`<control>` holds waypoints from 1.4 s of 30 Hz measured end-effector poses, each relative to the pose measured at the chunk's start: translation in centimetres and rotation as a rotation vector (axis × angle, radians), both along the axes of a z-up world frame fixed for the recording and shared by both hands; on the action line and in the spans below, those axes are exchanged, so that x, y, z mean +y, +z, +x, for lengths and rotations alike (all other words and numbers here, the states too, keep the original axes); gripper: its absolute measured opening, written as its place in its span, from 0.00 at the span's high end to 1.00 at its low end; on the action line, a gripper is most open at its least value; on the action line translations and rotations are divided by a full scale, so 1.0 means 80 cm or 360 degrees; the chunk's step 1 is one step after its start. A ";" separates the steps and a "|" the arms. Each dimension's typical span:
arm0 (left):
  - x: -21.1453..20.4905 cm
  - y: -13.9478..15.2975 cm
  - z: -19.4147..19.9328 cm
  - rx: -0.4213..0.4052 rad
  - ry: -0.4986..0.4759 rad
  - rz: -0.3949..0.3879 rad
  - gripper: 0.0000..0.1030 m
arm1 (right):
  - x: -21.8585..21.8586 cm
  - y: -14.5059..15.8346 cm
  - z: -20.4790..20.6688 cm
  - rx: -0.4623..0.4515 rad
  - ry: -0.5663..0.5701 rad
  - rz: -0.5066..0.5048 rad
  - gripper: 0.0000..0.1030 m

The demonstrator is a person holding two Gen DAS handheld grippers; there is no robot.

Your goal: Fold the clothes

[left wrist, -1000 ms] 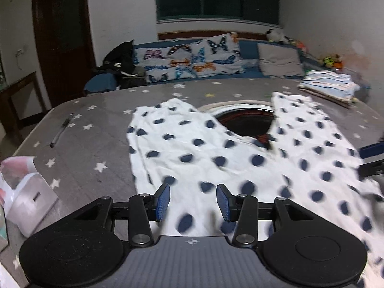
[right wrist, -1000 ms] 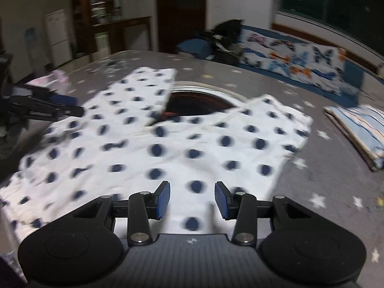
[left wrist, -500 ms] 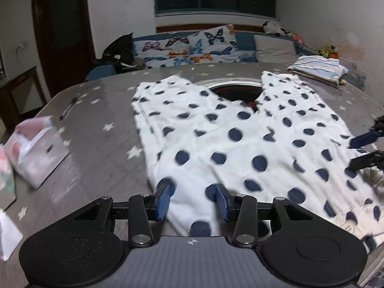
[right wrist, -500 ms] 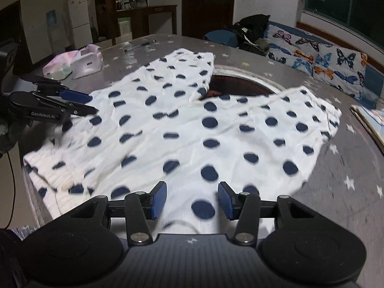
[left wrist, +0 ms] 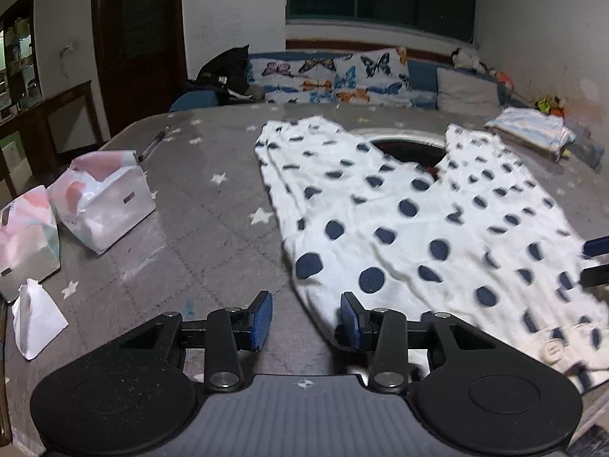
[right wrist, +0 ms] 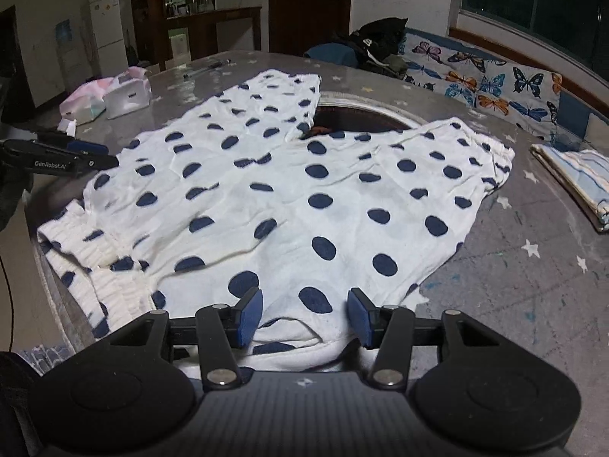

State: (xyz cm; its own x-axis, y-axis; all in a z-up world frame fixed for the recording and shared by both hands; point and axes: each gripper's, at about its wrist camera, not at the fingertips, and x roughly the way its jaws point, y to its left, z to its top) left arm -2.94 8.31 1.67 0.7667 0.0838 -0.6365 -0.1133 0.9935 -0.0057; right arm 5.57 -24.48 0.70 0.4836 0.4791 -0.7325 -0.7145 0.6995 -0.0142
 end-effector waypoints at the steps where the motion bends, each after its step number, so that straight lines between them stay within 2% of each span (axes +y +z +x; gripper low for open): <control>1: -0.003 0.004 -0.002 -0.0014 -0.0010 -0.0008 0.58 | 0.001 0.004 -0.002 -0.0008 0.0008 0.0016 0.51; 6: -0.027 0.014 -0.004 -0.0049 -0.0128 -0.0013 0.58 | 0.014 0.015 -0.016 -0.0026 0.0099 0.0064 0.50; 12: -0.039 -0.005 -0.003 0.0023 -0.0166 0.0039 0.58 | 0.023 0.008 -0.030 -0.0005 0.0169 0.0054 0.47; 19: -0.035 -0.013 -0.011 0.0062 -0.0140 0.0058 0.58 | 0.004 -0.002 -0.038 0.0056 0.0123 0.0034 0.47; 25: -0.041 0.012 -0.010 -0.0034 -0.0170 0.0056 0.58 | 0.002 0.017 -0.039 0.0001 0.0123 0.0109 0.47; 29: -0.045 0.015 0.004 -0.0066 -0.0189 0.0043 0.58 | 0.004 0.011 -0.028 0.0016 0.0074 0.0124 0.47; 34: -0.041 0.002 0.024 -0.0018 -0.0181 0.0047 0.58 | -0.007 -0.007 -0.021 0.0092 0.0011 0.0107 0.46; 42: -0.029 -0.014 0.028 0.0048 -0.0152 0.0043 0.59 | -0.014 0.009 -0.022 0.0053 0.0000 0.0167 0.46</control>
State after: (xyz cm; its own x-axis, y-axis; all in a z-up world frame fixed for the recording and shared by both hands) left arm -0.71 5.97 0.57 0.7527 0.0286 -0.6577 -0.0176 0.9996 0.0232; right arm 3.77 -25.57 1.46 0.4597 0.5541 -0.6940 -0.7134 0.6958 0.0830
